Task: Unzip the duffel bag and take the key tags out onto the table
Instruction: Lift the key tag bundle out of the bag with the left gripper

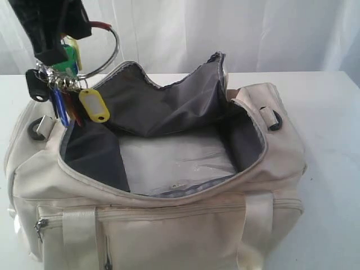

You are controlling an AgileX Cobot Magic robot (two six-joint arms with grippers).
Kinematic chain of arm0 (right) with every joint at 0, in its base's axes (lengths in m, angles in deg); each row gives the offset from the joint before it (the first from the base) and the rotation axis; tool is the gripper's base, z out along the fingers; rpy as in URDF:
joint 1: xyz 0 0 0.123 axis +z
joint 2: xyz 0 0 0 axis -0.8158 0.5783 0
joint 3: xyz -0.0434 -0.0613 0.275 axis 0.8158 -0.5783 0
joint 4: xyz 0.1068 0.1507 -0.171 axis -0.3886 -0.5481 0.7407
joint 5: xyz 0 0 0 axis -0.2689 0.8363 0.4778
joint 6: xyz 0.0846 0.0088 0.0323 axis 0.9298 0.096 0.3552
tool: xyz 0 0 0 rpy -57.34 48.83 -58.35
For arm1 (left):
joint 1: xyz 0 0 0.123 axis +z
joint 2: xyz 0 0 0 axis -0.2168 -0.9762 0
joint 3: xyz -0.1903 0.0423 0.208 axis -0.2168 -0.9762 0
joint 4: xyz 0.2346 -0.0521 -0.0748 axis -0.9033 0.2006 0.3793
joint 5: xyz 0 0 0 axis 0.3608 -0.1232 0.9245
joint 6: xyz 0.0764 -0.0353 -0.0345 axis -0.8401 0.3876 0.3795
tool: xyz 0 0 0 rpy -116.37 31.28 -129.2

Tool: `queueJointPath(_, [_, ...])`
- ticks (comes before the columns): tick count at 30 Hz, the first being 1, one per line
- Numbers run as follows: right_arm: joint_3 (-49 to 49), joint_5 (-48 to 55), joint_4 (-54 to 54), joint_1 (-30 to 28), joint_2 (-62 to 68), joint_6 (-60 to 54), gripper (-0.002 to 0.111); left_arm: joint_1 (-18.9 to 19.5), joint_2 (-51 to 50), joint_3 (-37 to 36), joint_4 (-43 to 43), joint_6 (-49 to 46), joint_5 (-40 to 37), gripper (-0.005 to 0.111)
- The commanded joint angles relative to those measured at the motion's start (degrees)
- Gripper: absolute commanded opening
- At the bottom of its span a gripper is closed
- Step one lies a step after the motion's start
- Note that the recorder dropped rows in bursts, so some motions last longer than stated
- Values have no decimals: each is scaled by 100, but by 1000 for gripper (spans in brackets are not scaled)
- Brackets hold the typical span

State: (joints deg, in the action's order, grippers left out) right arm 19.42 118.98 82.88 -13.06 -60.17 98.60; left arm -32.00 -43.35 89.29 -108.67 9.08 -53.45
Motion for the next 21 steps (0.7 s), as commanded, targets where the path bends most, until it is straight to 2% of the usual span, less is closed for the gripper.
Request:
queueJointPath(1, [-34, -17, 33, 19, -21, 22, 0, 320, 367, -283, -1, 235, -519, 0])
queueJointPath(7, [-34, -17, 33, 19, -21, 22, 0, 846, 670, -1223, 475, 180, -519, 0])
queueJointPath(12, [-34, -28, 44, 19, -21, 22, 0, 904, 703, -1954, 1290, 73, -161, 0])
queueJointPath(15, [-34, -28, 69, 19, -21, 22, 0, 894, 703, -2231, 2918, -296, 575, 0])
queueJointPath(18, [-34, -28, 69, 19, -21, 22, 0, 554, 690, -2231, 3147, -311, 772, 0])
queueJointPath(19, [-34, -41, 93, 19, -21, 22, 0, 183, 585, -2220, 3139, -311, 844, 0])
queueJointPath(20, [-34, -52, 105, 19, -21, 22, 0, 38, 509, -2201, 3107, -311, 864, 0])
queueJointPath(21, [-34, -64, 130, 19, -21, 22, 0, -305, 250, -2052, 3107, -311, 899, 0])
